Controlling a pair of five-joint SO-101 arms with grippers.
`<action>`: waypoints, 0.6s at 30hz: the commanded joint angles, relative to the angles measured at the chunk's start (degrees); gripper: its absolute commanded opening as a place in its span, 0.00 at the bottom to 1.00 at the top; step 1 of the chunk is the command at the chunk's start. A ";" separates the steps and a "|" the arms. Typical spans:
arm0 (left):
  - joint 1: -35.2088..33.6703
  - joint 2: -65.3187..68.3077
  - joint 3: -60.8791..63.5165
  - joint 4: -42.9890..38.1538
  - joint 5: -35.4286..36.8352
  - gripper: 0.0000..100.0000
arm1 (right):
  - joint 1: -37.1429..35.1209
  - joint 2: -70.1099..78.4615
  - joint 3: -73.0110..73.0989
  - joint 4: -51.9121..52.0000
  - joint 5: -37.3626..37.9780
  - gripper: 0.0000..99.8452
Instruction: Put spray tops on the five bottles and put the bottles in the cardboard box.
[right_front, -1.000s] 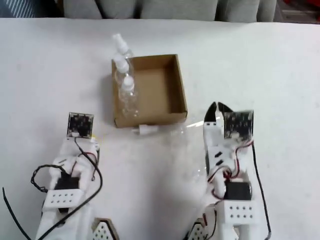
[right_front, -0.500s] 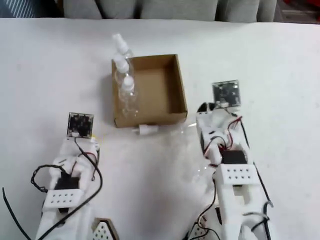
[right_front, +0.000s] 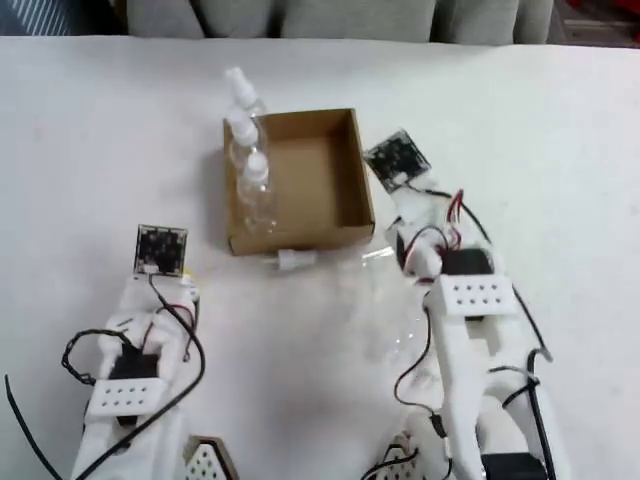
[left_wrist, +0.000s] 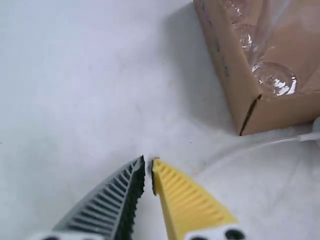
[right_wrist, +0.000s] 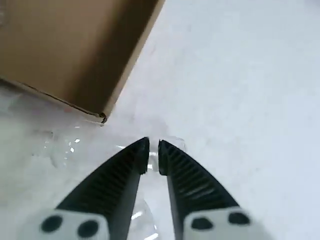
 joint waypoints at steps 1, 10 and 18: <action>-0.57 -1.27 0.09 -0.44 -0.70 0.03 | 0.66 1.71 -5.54 1.63 5.80 0.02; -0.57 -0.92 0.09 -1.23 -0.70 0.03 | 4.97 2.07 -10.46 20.53 8.35 0.02; -0.57 -0.92 0.09 -1.05 -0.70 0.03 | 5.85 -4.44 -11.34 41.36 25.76 0.02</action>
